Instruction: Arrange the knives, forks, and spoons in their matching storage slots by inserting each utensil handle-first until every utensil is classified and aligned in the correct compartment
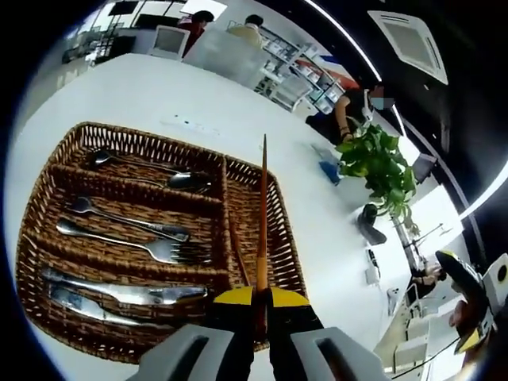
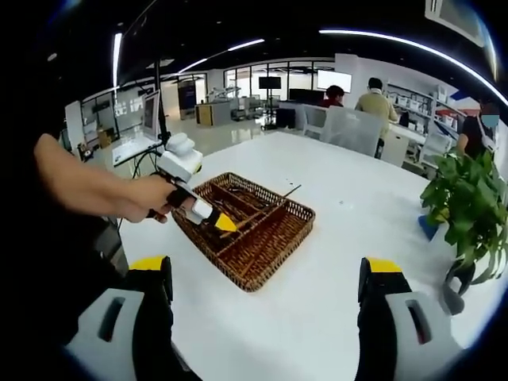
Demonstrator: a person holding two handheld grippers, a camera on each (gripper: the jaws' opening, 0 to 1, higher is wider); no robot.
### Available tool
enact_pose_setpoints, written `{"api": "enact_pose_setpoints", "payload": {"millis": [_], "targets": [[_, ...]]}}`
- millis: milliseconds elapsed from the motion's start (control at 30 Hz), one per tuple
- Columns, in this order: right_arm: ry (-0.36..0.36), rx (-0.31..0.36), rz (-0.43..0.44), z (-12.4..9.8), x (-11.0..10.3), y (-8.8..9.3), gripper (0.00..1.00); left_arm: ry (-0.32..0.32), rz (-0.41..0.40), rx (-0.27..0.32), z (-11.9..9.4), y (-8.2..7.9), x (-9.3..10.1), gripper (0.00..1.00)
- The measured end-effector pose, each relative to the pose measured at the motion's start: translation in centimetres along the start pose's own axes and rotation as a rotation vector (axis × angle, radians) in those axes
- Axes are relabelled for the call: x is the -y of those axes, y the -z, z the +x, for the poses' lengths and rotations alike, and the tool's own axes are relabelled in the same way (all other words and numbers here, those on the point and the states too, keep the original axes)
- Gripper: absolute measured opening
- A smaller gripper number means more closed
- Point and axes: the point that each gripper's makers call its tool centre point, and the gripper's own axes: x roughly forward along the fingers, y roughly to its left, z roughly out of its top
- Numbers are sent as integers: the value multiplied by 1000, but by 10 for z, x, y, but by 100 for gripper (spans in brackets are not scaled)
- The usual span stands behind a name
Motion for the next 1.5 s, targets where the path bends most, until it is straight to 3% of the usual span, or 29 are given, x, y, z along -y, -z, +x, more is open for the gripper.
{"api": "enact_pose_setpoints", "payload": {"millis": [400,467,833,1167,1433,1500], "targets": [[-10,-8,-11,1,-6,4,99,21,-131,-22,16,16,4,2],[-9,-9,-9,0,-6,5,99,-9,-116,-31,20,21,0,2],[2,-23,0,-7,-2,13,99,-8,-196,-98,38,47,2,3],[7,-24,1,-10,-2,14,99,16,-246,-121,52,54,8,3],[10,-20,-2,-12,-2,13,99,23,-155,-114,56,58,13,4],[12,-23,-4,-12,-2,14,99,65,-118,-100,58,56,18,5]]}}
